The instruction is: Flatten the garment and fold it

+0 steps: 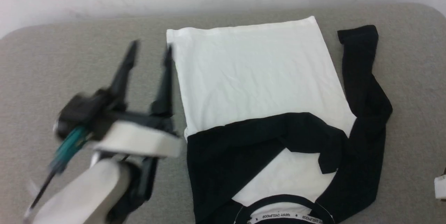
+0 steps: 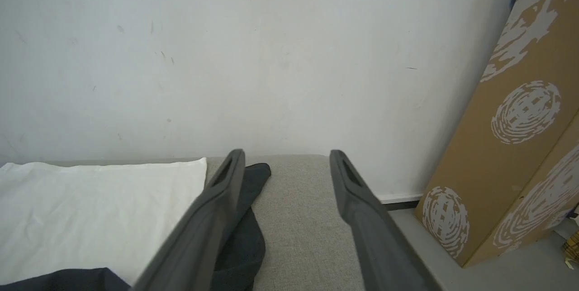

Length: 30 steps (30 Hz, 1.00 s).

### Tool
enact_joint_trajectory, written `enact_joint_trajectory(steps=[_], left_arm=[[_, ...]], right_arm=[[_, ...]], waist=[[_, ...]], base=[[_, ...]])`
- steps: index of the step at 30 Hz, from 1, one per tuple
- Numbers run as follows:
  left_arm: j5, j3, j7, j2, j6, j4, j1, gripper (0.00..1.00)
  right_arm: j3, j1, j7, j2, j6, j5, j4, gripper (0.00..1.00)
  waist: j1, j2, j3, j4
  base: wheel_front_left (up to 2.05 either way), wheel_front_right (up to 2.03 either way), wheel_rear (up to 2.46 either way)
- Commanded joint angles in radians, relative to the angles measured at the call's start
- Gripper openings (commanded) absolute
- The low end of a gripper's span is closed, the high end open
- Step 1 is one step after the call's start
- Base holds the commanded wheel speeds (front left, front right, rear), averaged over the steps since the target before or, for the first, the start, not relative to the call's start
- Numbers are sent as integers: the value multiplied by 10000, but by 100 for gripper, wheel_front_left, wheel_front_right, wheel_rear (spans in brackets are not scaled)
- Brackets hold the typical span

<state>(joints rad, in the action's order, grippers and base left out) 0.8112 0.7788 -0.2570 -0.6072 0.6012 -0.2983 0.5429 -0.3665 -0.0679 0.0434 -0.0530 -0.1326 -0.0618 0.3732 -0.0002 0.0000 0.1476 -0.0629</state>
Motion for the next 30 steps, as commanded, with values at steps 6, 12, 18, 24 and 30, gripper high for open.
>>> enact_joint_trajectory(steps=[6, 12, 18, 24, 30], left_arm=[[-1663, -2637, -45, 354, -100, -1254, -3418, 100], [-3523, -3474, -46, 453, -663, -505, -5275, 100], [-4840, -3429, -46, 775, -584, 100, -6086, 100], [-4787, -3875, -47, 1555, -1005, 9, -6295, 100], [-4971, -4257, -47, 1794, -1457, 26, -6235, 100]], right_arm=[[59, -286, 14, 28, 19, -173, -32, 100], [200, -426, -30, 28, 19, -307, -216, 100], [334, -675, -171, 28, 19, -494, -639, 100], [356, -728, -365, 28, 19, -575, -975, 100], [514, -88, -257, 28, 19, -541, -985, 100]], waist=[[2, 0, -283, 543], [2, 0, -331, 791], [2, 0, -418, 880], [2, 0, -348, 895], [2, 0, -17, 834]], base=[[0, 0, 0], [0, 0, 0], [0, 0, 0], [0, 0, 0], [0, 0, 0]])
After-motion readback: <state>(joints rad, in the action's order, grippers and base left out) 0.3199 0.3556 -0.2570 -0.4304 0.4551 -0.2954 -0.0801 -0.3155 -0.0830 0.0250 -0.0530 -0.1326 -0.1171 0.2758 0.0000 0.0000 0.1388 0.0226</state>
